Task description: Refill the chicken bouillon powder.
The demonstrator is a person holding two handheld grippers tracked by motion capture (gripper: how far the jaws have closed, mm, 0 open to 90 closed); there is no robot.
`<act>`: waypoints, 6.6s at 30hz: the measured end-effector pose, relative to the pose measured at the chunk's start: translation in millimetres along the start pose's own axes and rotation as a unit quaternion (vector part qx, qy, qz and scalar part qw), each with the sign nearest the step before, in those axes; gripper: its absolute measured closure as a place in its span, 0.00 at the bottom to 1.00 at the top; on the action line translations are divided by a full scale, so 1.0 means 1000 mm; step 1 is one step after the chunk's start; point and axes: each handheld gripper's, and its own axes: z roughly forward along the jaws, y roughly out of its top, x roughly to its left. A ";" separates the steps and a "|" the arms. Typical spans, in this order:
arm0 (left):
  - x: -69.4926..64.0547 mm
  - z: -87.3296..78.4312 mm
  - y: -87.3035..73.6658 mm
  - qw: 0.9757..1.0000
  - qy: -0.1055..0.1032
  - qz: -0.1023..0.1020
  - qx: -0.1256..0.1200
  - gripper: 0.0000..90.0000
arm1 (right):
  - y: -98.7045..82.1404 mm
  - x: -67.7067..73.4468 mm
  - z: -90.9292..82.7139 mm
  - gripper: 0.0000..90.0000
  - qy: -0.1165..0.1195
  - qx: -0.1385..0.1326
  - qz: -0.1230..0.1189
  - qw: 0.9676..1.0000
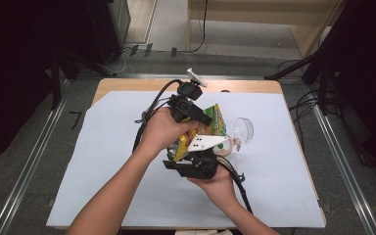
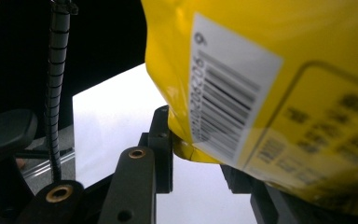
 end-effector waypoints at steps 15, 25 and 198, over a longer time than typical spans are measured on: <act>0.001 0.000 -0.001 1.000 -0.003 -0.004 -0.006 0.91 | 0.000 0.000 0.000 0.78 -0.001 0.000 0.000 1.000; 0.004 0.000 0.001 1.000 -0.003 -0.006 -0.006 0.91 | 0.002 0.001 -0.001 0.78 0.001 -0.002 0.002 1.000; 0.018 -0.006 -0.001 0.999 0.008 -0.034 -0.011 0.87 | 0.010 0.004 0.003 0.78 0.009 0.008 -0.005 1.000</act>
